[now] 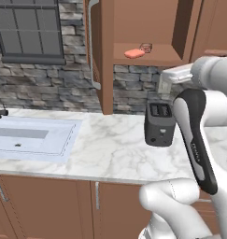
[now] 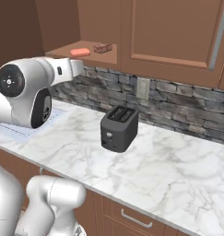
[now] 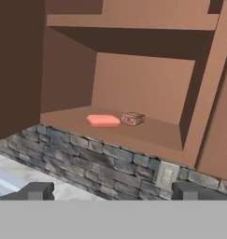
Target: Pick up the bar soap and bar soap from the sink, and place them back in the cabinet, and close the cabinet door.
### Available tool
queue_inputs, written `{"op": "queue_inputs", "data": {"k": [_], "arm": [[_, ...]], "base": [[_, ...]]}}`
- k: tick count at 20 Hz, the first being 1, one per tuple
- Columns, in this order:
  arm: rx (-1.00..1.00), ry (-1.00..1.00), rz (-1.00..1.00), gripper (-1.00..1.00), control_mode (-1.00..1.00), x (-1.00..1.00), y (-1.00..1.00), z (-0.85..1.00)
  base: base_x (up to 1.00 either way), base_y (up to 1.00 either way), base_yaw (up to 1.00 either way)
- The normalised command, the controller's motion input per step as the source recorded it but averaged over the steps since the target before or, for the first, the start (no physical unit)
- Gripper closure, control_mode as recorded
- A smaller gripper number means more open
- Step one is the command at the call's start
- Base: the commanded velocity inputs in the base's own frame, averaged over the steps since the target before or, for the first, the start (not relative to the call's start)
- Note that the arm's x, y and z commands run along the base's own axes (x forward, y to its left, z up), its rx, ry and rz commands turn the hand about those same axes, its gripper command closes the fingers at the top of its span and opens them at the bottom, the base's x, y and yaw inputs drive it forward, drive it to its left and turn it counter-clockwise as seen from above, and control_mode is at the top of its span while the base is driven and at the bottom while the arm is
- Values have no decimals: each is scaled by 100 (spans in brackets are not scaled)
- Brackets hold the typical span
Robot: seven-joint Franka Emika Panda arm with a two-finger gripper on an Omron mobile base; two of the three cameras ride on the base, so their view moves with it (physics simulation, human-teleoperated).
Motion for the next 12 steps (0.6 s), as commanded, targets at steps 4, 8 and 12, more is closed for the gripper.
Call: {"op": "queue_inputs", "data": {"k": [4,8,12], "arm": [[0,0,0,-100,-100,-24,0,0],[0,-1,-3,-100,-100,-33,5,0],[0,-2,-6,-100,-100,-36,18,0]], "base": [[0,0,0],[0,0,0],[0,0,0]]}}
